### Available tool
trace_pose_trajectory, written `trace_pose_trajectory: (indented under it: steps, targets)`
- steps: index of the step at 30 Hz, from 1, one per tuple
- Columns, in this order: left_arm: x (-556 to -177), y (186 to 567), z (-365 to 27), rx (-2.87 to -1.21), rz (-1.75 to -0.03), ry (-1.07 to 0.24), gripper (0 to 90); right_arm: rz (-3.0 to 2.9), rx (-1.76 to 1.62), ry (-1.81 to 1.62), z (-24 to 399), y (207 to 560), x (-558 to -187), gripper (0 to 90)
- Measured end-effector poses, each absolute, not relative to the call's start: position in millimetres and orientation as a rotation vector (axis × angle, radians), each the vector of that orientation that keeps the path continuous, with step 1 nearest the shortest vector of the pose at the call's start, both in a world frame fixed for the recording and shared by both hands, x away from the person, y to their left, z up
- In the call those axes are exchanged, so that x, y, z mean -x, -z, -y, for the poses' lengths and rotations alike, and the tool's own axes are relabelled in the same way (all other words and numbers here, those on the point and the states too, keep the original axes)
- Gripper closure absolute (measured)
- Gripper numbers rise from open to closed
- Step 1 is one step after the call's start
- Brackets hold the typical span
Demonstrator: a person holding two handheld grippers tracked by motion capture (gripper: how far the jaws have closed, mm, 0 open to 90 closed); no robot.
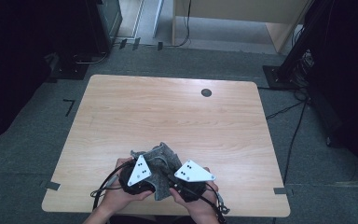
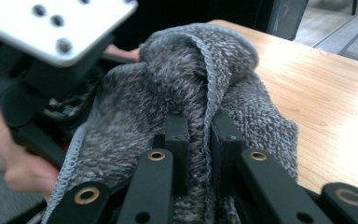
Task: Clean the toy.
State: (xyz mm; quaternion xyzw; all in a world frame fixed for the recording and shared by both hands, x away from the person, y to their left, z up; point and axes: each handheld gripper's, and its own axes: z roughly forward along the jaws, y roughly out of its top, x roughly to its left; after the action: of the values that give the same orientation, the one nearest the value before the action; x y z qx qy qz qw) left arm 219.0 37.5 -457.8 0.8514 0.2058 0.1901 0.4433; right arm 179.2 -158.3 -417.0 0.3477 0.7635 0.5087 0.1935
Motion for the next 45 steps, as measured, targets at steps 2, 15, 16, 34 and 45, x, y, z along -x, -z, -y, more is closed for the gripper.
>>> trace_pose_trajectory:
  steps: [2, 15, 16, 34, 45]
  targets:
    - [-221, 458, -41, -2.108, -0.515, -0.469, 34.1, -2.087, -1.054, -1.406, 169, 417, -185, 81.2]
    - [-221, 446, -59, -1.923, -0.464, -0.346, 34.1, -2.058, -1.200, -1.520, 201, 427, -198, 81.0]
    - [-221, 444, -61, -1.901, -0.458, -0.336, 34.1, -2.074, -1.200, -1.529, 200, 430, -199, 81.1]
    - [-224, 444, -66, -1.915, -0.477, -0.368, 34.1, -2.124, -1.137, -1.762, 200, 435, -200, 82.0]
    - [-225, 447, -66, -1.912, -0.462, -0.339, 34.1, -2.029, -1.164, -1.838, 218, 424, -202, 82.0]
